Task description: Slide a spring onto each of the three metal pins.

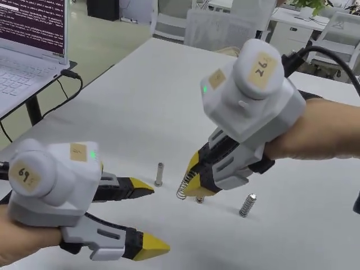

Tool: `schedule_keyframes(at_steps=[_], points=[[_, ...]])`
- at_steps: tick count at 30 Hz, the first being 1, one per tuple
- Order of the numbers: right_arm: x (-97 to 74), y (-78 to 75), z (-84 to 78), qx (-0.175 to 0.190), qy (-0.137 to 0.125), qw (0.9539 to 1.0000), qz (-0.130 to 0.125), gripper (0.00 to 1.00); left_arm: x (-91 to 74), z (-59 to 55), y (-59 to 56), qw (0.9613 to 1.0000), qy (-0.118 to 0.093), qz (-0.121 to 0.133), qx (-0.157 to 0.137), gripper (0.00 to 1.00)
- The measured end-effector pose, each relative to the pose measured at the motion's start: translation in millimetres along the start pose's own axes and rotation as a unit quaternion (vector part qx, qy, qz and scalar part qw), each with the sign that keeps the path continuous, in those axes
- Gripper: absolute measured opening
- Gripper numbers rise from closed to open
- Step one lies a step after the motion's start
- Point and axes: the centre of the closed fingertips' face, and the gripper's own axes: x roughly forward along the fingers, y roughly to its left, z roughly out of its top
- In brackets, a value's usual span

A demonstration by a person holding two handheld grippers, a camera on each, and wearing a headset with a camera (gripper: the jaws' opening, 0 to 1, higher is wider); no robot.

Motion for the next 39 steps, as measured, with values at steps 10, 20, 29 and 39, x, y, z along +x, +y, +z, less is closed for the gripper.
schedule_keyframes(at_steps=[10,20,29,39], points=[[-1.2,-30.5,7.7,0.008,0.000,0.9998,-0.016,0.08,-9.2,-3.5,8.0,0.9995,-0.012,0.026,-0.016,0.56],[3.8,-50.6,14.0,0.009,0.002,0.9997,-0.023,0.08,-16.9,-12.3,13.8,0.9985,-0.011,0.049,-0.024,0.57],[13.9,-68.9,14.2,0.017,0.004,0.9994,-0.031,0.08,-24.3,-15.4,21.1,0.9968,-0.018,0.070,-0.033,0.58],[26.1,-83.7,10.2,0.029,0.006,0.9990,-0.032,0.08,-33.1,-23.9,30.5,0.9945,-0.010,0.101,-0.027,0.59]])
